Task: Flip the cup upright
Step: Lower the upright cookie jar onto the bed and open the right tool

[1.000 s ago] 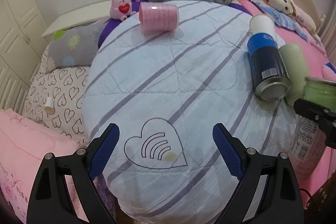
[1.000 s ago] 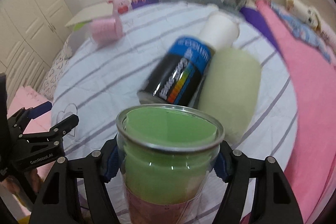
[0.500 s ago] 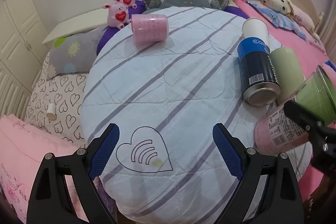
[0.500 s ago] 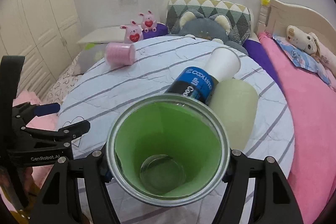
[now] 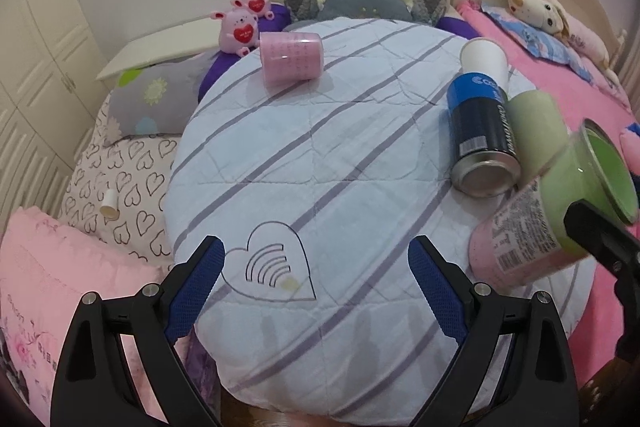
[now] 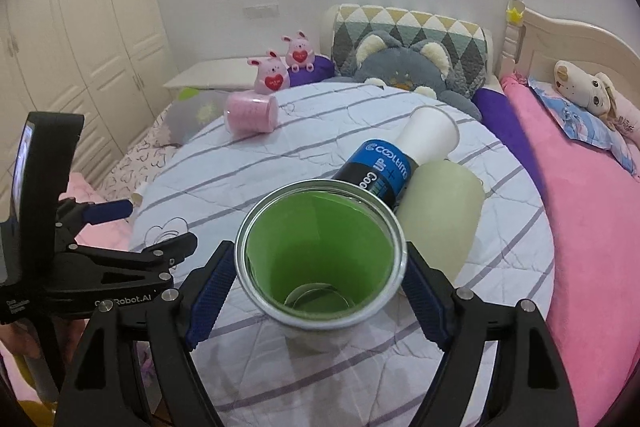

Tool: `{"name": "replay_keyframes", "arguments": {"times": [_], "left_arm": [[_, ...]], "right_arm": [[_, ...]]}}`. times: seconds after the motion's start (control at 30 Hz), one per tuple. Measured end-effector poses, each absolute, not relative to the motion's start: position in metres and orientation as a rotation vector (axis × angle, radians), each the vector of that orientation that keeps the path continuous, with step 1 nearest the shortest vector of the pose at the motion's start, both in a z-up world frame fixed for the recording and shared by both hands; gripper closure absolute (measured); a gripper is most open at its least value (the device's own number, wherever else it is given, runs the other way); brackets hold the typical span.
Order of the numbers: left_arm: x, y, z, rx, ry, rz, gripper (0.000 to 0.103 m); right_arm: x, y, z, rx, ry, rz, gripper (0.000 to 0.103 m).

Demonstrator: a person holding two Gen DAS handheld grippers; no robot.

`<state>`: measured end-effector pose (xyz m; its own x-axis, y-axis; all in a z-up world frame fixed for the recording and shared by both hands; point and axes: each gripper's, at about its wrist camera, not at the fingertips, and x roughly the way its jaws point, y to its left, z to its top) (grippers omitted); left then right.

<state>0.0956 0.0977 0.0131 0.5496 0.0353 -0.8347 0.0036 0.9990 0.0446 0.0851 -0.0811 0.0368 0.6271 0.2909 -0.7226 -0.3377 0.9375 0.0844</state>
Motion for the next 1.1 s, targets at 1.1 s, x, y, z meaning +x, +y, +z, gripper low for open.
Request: {"name": "replay_keyframes", "arguments": {"times": [1.1], "left_arm": [[-0.003, 0.007, 0.028, 0.001, 0.505, 0.049, 0.008]], "right_arm": [[-0.015, -0.169, 0.026, 0.047, 0.364, 0.224, 0.022]]}}
